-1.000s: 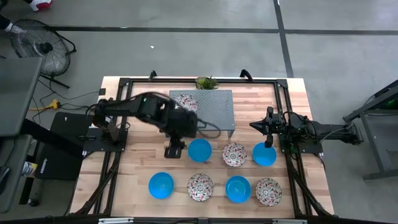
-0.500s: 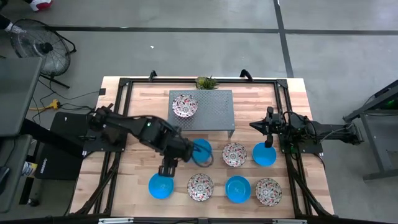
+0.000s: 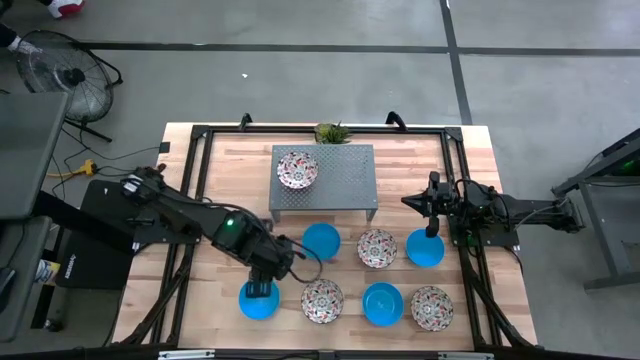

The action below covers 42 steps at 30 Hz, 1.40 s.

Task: Pick & Place Mini bowls
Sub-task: Put the blue bowl on the shelf

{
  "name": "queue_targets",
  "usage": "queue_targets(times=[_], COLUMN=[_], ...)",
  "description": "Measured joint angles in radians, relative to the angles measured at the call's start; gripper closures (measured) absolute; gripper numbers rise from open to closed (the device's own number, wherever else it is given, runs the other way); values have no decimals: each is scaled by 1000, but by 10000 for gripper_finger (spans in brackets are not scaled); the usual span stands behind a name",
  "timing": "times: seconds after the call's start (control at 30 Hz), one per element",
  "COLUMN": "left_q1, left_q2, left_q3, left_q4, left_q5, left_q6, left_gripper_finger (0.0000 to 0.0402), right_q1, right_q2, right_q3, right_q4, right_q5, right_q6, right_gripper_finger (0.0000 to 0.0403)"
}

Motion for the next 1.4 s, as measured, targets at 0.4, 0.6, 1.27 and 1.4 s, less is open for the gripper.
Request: queue_targets(times=[0.4,0.6,1.27,1.4], left_q1=[-63,-70,-75,-75], left_q2=[-160,-162,-147,-109], left_q3=[-463,-596,-734,-737], left_q4=[318,457,567,604], left_q5=[73,133,143,147], left_q6=[-263,-340,-403,-396], left_gripper_finger=[197,197,197,197], right_q1=[0,0,0,0], right_q2=[-1,-1,6,6], right_q3=[0,0,0,0], right_q4=[0,0,0,0], right_q5=[0,0,0,0], right_q6=[0,0,0,0], right_gripper_finger=[402,402,402,402])
